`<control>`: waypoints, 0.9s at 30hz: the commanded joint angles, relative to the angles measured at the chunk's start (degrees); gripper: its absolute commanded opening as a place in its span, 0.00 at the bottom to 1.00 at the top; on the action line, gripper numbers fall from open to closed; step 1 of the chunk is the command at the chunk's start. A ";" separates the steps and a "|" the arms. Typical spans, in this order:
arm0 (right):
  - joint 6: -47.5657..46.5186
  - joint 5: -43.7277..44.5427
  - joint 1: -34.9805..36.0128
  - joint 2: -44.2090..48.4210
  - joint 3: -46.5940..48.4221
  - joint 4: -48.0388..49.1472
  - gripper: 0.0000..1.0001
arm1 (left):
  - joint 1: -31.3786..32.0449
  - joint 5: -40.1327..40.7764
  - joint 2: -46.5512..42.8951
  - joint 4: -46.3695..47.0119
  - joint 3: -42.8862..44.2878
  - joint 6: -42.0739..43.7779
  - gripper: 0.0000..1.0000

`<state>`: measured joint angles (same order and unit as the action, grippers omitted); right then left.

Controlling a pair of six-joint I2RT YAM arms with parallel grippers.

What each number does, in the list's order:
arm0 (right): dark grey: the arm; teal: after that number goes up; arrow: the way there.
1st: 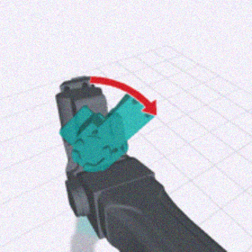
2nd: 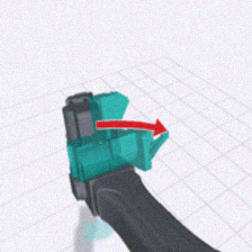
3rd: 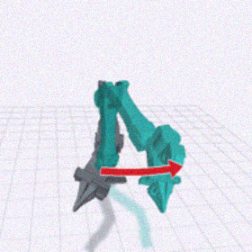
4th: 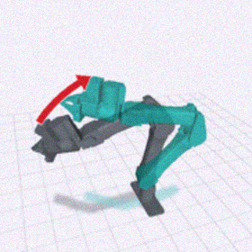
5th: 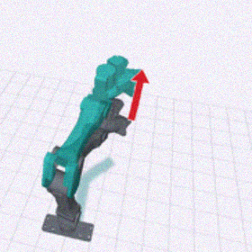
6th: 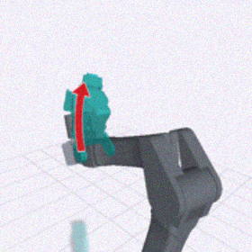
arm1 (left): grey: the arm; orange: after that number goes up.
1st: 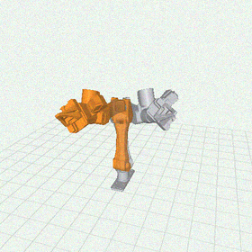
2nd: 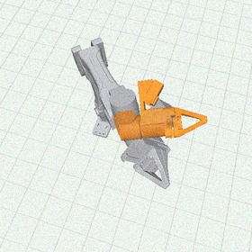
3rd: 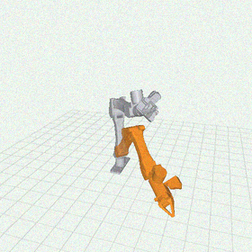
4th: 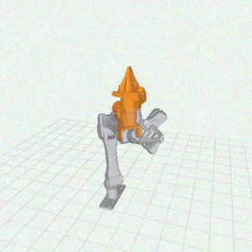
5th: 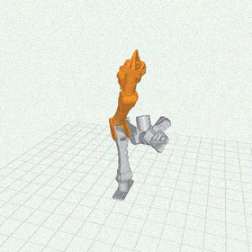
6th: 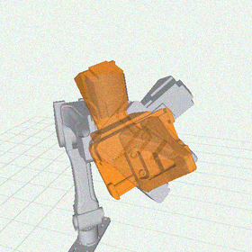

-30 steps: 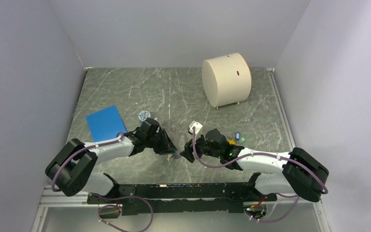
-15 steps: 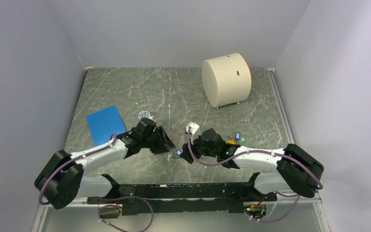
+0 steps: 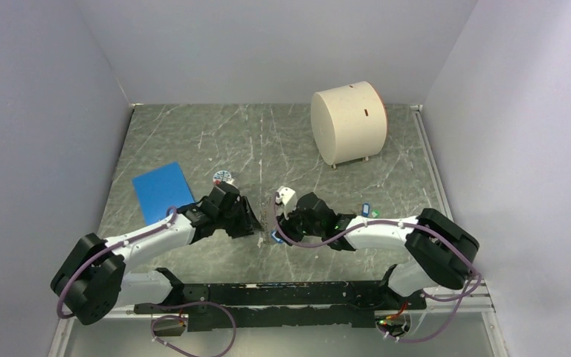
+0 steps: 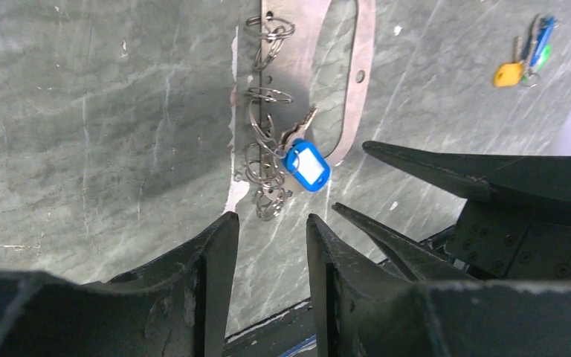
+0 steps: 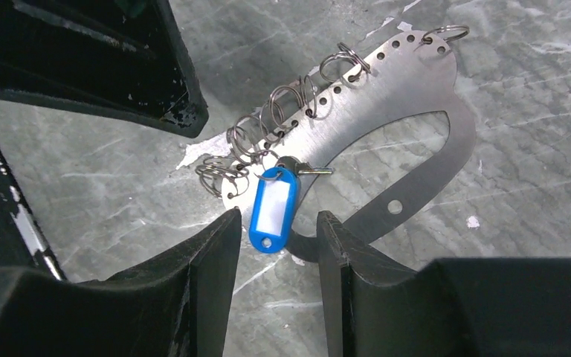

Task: Remove the keys from the keyring

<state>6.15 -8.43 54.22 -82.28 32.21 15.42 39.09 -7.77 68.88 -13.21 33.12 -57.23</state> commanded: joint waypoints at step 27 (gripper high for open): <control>-18.80 -5.76 0.36 -11.01 8.01 1.68 0.42 | 0.21 -7.71 6.44 6.84 -1.28 1.30 0.32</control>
<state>-10.66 -13.15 54.33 -92.07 38.33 15.44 39.09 -13.74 74.28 -9.23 32.99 -56.21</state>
